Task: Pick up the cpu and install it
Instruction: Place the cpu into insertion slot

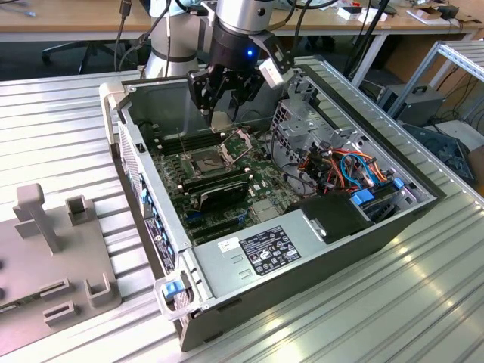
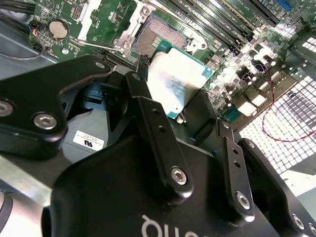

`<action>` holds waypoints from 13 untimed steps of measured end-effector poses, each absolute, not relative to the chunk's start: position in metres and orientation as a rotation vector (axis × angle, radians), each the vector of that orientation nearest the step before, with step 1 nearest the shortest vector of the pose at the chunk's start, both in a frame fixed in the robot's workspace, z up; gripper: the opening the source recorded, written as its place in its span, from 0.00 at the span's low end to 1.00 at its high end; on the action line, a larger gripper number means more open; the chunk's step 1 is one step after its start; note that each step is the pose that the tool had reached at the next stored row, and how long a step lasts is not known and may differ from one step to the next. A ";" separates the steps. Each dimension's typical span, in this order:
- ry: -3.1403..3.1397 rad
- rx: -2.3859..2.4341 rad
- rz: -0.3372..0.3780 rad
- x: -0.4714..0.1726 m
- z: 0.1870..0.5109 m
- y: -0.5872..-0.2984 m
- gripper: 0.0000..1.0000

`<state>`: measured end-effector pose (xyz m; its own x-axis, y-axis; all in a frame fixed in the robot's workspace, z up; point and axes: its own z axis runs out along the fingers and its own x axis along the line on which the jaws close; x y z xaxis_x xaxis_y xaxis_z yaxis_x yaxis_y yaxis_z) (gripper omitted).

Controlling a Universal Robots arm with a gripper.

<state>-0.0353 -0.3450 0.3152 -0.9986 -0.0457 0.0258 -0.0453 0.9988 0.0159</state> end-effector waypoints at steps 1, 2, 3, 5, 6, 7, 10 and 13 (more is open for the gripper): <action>-3.115 0.071 -0.024 -0.035 0.315 -0.345 0.55; -3.115 0.071 -0.024 -0.035 0.315 -0.345 0.55; -3.115 0.071 -0.024 -0.035 0.315 -0.345 0.55; -3.115 0.071 -0.024 -0.035 0.315 -0.345 0.55; -3.115 0.071 -0.024 -0.035 0.315 -0.345 0.55; -3.115 0.071 -0.024 -0.035 0.315 -0.345 0.55; -3.115 0.071 -0.024 -0.035 0.315 -0.345 0.55; -3.115 0.071 -0.024 -0.035 0.315 -0.345 0.55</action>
